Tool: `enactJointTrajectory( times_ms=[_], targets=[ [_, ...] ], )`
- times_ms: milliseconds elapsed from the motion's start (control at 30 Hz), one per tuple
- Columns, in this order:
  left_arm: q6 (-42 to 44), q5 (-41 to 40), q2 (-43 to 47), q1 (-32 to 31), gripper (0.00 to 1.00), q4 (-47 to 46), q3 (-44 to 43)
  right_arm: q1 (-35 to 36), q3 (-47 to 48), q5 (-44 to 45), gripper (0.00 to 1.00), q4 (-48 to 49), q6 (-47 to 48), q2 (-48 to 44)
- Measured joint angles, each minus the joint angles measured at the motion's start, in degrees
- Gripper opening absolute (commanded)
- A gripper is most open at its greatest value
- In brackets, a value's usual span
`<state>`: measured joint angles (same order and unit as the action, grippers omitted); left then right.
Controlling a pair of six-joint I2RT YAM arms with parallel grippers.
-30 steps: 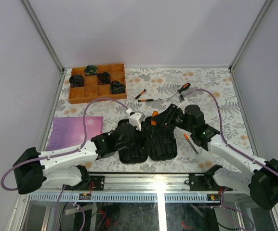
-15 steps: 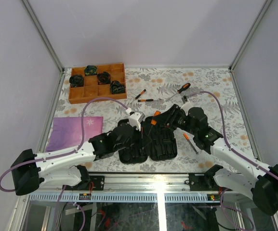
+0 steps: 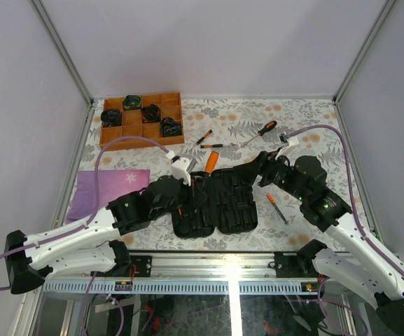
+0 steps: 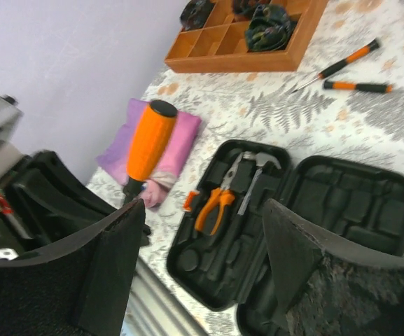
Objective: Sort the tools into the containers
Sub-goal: Pick up the screwdriver from the center of the board.
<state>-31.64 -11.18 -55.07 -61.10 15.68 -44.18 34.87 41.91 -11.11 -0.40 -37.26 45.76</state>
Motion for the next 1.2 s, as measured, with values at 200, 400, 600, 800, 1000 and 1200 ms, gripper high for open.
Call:
enactJointTrajectory(
  times_ms=[200,400,600,800,1000,1200],
  targets=[
    [6.9,-2.1,0.9,0.0,0.00,3.7,-4.7,0.0,0.7,2.5,0.77,-4.4,9.4,-3.5],
    [17.2,-3.3,3.9,0.0,0.00,3.8,-4.8,0.0,4.5,2.6,0.78,-11.7,15.5,-3.7],
    [32.6,-3.4,9.0,0.0,0.00,1.4,-2.5,0.0,10.0,2.3,0.78,-19.2,17.6,-1.0],
    [49.1,-3.0,11.4,0.0,0.00,-1.8,0.2,0.0,11.0,1.4,0.77,-24.6,18.0,-0.9],
    [64.9,0.0,8.9,0.0,0.00,-1.6,0.1,0.0,14.2,0.6,0.76,-29.4,18.0,0.0],
    [80.3,3.4,8.5,0.0,0.00,-1.6,0.1,0.0,18.3,-2.7,0.73,-31.8,17.9,2.8]
  ],
)
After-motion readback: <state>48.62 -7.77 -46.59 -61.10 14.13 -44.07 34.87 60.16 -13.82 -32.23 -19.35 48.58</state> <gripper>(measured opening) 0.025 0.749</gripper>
